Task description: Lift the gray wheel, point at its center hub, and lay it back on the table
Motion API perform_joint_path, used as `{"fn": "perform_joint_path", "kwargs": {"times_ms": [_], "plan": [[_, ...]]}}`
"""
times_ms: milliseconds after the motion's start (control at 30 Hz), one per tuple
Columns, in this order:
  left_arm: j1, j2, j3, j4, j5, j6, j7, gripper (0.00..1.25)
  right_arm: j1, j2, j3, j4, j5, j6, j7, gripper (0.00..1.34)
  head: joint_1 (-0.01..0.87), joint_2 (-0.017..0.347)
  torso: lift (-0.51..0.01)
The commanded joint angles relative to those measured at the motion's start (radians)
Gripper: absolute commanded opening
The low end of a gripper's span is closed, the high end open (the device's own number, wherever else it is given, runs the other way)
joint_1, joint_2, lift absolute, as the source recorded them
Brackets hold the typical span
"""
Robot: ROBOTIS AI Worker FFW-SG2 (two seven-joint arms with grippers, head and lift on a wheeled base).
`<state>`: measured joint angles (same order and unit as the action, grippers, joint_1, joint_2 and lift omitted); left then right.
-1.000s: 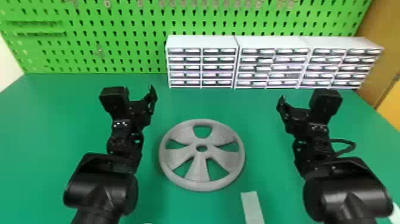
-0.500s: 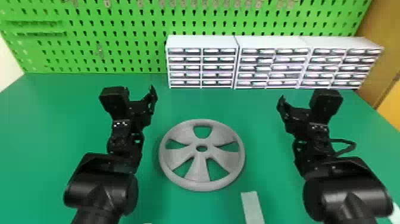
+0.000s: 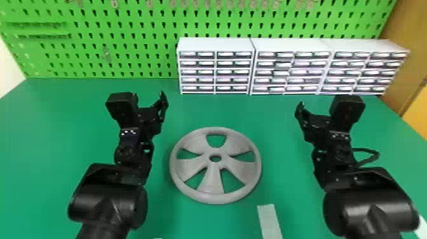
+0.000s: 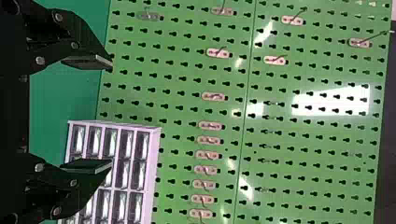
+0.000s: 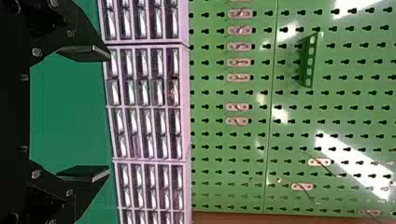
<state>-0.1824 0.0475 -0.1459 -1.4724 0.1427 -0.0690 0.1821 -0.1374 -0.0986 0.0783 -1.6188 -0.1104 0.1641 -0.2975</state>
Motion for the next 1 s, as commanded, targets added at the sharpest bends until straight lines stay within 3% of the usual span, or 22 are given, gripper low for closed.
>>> {"fn": "perform_joint_path", "kwargs": {"times_ms": [0,967], "plan": [[0.001,0.0,-0.001,0.001,0.0,0.0,-0.001,0.75,-0.001,-0.003,-0.002,0.0,0.0,0.0,0.0,0.93,0.692,0.048,-0.096],[0.007,0.0,0.0,0.003,0.005,0.0,-0.004,0.75,-0.004,-0.003,0.006,0.0,-0.003,0.0,0.0,0.93,0.692,0.048,-0.096]]}}
